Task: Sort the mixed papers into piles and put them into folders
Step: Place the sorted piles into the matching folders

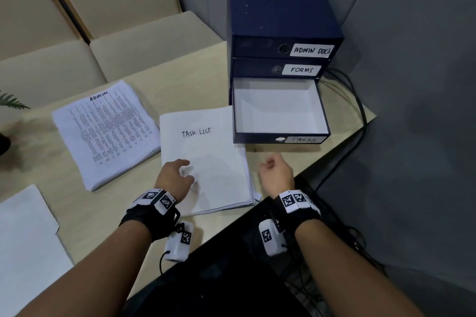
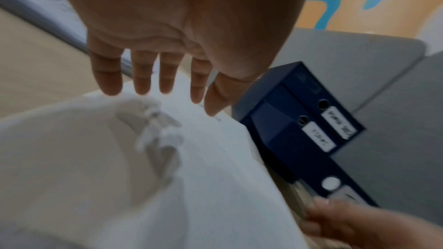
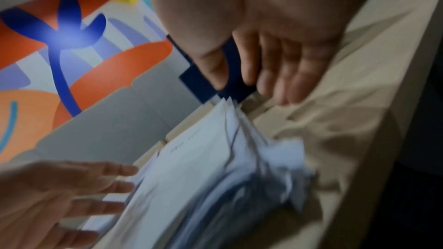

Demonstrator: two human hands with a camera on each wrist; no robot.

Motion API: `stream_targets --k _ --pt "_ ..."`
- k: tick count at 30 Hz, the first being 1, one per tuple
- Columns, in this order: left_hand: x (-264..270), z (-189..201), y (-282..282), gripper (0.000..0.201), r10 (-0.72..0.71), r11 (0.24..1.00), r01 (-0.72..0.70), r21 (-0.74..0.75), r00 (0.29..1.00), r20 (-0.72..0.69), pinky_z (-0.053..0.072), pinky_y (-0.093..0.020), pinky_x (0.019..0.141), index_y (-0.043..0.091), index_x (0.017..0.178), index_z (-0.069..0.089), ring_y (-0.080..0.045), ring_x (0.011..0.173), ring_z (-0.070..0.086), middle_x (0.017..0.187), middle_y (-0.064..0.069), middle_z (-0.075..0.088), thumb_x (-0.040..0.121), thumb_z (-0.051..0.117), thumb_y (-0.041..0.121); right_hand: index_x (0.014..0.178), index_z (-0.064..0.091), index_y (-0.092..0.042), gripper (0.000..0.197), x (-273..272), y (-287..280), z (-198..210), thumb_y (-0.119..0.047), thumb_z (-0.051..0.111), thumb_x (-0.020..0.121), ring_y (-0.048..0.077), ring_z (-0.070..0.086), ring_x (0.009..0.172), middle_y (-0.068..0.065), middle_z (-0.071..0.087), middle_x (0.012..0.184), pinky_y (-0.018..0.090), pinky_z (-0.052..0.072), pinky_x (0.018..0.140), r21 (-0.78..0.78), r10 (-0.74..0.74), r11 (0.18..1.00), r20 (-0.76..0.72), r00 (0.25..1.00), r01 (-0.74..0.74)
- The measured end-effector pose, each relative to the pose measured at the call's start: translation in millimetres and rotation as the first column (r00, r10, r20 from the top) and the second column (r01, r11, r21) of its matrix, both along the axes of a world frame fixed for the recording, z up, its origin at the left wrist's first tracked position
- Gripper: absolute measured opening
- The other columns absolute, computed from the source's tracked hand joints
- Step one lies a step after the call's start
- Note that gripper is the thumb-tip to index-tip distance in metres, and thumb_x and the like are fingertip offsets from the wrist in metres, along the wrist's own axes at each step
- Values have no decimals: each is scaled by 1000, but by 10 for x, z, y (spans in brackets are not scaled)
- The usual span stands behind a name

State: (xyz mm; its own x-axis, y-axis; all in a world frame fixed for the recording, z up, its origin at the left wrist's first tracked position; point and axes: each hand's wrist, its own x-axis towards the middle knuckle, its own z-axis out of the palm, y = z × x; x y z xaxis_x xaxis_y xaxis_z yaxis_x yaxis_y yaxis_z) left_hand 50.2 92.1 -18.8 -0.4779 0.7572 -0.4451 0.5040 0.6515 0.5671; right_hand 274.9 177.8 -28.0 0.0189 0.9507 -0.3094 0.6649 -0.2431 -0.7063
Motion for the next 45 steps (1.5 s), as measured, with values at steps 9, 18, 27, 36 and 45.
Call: stream_targets --k 9,18,27,36,45 --pt "-42 -234 -135 71 337 937 -327 -125 939 69 41 -37 97 11 146 25 -36 117 53 132 -20 53 84 61 10 130 46 -6 59 -398 25 -350 -44 59 86 35 52 118 14 52 130 42 44 100 -274 274 933 116 955 -234" --pt "11 161 -393 68 172 957 -248 152 902 396 53 -35 77 28 132 43 -24 89 66 109 -1 66 67 53 8 120 57 -12 41 -315 -38 -430 -29 66 84 24 63 103 4 66 116 29 48 88 -333 211 917 -66 975 -221" --pt "-583 586 -1103 69 197 835 -400 378 858 475 53 -42 79 29 121 54 -28 91 65 105 -4 68 57 45 5 112 58 -26 68 -729 -655 -229 -72 66 62 16 67 101 -6 70 110 41 50 98 -344 174 881 -402 899 -324" --pt "-581 765 -1086 59 131 771 -487 411 753 645 49 -41 84 23 118 54 -26 97 61 109 -6 66 66 48 -5 109 56 -23 30 -626 -691 361 -34 71 85 19 68 98 0 70 106 46 52 95 -77 94 985 -512 854 -155" --pt "478 897 118 72 -66 865 -306 397 716 695 53 -41 90 24 138 35 -25 109 62 123 -5 62 71 50 0 106 55 -41 31 611 48 840 -23 68 84 23 65 103 6 64 119 45 54 92 105 -70 986 -458 886 132"
